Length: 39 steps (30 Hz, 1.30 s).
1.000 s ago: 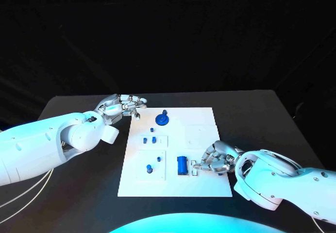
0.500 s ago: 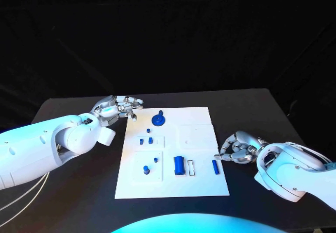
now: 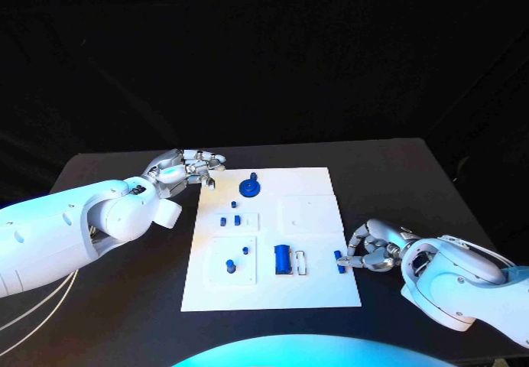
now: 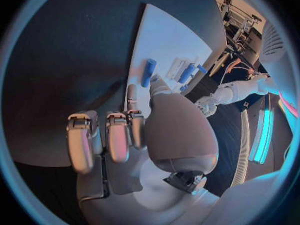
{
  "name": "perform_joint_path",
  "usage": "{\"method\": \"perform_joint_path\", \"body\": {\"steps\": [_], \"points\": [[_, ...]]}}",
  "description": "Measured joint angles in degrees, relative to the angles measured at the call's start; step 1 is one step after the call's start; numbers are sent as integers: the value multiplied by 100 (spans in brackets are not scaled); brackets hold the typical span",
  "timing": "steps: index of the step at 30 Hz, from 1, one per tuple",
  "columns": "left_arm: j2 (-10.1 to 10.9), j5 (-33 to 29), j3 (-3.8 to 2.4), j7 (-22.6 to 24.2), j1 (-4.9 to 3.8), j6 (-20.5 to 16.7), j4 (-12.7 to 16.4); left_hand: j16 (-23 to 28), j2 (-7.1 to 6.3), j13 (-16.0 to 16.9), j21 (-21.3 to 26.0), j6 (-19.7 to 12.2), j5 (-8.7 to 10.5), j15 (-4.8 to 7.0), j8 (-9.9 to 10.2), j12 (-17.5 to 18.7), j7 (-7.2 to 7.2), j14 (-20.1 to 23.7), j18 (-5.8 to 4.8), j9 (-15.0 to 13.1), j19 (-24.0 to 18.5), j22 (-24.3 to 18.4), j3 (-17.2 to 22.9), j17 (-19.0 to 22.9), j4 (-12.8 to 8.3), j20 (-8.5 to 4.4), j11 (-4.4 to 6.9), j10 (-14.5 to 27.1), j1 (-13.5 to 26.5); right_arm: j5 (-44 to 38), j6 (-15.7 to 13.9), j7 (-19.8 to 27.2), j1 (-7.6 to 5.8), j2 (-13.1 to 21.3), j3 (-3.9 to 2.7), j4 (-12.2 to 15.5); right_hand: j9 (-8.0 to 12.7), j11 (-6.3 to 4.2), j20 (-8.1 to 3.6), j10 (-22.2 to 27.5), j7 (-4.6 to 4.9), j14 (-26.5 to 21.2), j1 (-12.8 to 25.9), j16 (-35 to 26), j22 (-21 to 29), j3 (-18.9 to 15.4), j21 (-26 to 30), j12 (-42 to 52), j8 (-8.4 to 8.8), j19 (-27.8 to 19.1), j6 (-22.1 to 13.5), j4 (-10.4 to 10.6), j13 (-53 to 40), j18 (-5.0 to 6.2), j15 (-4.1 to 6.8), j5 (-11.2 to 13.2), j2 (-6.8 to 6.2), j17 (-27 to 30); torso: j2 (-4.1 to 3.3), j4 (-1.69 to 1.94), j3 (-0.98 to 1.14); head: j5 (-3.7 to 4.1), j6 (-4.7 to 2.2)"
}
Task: Assemble the parts on the task board
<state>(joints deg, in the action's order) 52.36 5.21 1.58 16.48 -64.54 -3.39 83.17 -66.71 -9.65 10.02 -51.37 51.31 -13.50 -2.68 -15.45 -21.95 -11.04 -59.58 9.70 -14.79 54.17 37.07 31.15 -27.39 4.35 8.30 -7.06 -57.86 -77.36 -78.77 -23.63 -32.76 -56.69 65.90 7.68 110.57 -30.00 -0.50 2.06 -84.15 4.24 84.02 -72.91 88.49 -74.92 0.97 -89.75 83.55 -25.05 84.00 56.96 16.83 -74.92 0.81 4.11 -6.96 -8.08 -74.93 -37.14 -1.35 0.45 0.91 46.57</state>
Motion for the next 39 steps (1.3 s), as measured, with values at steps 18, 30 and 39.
{"method": "perform_joint_path", "body": {"steps": [18, 30, 39], "points": [[7, -2, 1, 0, 1, 8, 0, 0, 0, 0, 0, 0, 0, 0, 0, 0, 0, 0, 0, 0, 0, 1, 0, 5, 0, 0, 0, 0, 0, -395, 95, -44, 123, -323, -28, -106, 15, 0, 0, 0, -79, 0, -500, 0, 1, 174, 0, 0, -43, 0, 102, -32, 1, 0, 0, 0, 58, 1, 1, 5, -4, -20, 14], [32, -2, 1, -1, 1, 10, 16, 0, 0, 5, 0, 0, 0, 0, 0, 0, 0, 0, 0, 0, 0, -9, 0, 4, 0, 0, 0, 0, 0, -956, 541, -118, 135, -526, -94, -218, -939, 0, 0, 0, -57, 0, -1093, 0, 1, 539, 0, -20, 81, 0, 140, 19, 1, 0, 0, 125, -147, 2, 9, 6, -11, -36, 12], [50, -3, 2, 1, 1, 11, 27, 0, 0, 5, 0, 0, 0, 0, 0, 0, 0, 0, 0, 0, 0, -9, 0, 4, 0, 0, 0, 0, 0, -1156, 535, -143, 164, -549, -91, -125, -597, -19, 0, 19, -94, 0, -1286, 0, -3, 958, 0, -44, 175, 0, 280, 437, 1, 0, 0, -706, -302, 2, 3, 0, -7, -44, -13]]}}
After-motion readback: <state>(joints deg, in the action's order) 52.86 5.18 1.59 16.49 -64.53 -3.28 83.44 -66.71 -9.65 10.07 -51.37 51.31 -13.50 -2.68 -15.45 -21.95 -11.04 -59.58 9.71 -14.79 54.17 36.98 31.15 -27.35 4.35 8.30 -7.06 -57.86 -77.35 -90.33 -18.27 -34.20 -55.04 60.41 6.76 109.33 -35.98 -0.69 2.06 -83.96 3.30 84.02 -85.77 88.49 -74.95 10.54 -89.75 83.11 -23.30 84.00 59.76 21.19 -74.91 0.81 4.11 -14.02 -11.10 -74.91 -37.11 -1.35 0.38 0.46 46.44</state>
